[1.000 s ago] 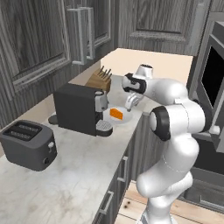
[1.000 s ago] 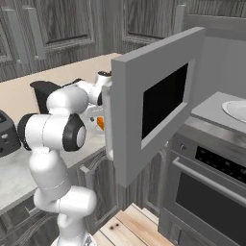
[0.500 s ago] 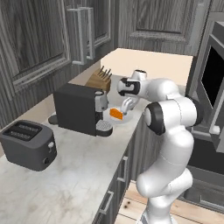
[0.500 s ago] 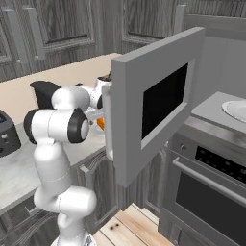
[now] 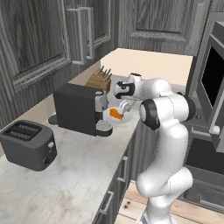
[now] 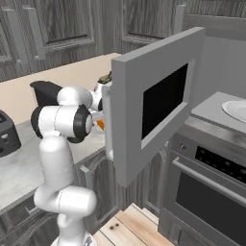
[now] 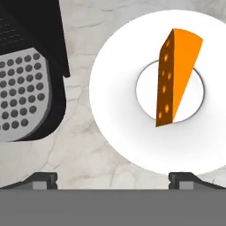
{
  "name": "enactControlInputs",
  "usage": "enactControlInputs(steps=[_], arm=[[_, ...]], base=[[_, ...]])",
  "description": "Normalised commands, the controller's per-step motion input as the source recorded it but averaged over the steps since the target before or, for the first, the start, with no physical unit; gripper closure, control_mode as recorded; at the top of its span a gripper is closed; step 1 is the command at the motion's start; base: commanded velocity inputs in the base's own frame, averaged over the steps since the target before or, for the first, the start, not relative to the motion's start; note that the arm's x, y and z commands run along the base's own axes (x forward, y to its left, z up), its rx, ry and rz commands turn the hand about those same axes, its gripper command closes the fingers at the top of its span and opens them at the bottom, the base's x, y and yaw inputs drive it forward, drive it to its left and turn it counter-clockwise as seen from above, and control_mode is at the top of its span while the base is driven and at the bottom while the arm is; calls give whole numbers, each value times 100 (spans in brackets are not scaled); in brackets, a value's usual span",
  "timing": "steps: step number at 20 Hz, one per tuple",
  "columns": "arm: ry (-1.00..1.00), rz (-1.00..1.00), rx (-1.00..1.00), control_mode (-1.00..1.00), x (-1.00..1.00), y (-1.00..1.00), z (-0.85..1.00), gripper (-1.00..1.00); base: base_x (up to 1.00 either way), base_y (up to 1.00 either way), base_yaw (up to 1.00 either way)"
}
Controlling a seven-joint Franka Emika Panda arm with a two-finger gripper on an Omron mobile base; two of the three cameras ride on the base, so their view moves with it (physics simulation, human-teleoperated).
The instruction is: Pick the cheese from the counter and place it in the microwave.
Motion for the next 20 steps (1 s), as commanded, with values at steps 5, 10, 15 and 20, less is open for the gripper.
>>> enactControlInputs(steps=[5, 10, 15, 20], arm=[[0, 1, -2, -100, 34, 1, -18, -100], [1, 2, -2, -100, 36, 0, -21, -100], [3, 2, -1, -100, 36, 2, -21, -100], [2, 2, 0, -100, 30, 5, -16, -100]], base=[[0, 0, 0], [0, 0, 0], [0, 0, 0], [0, 0, 0]])
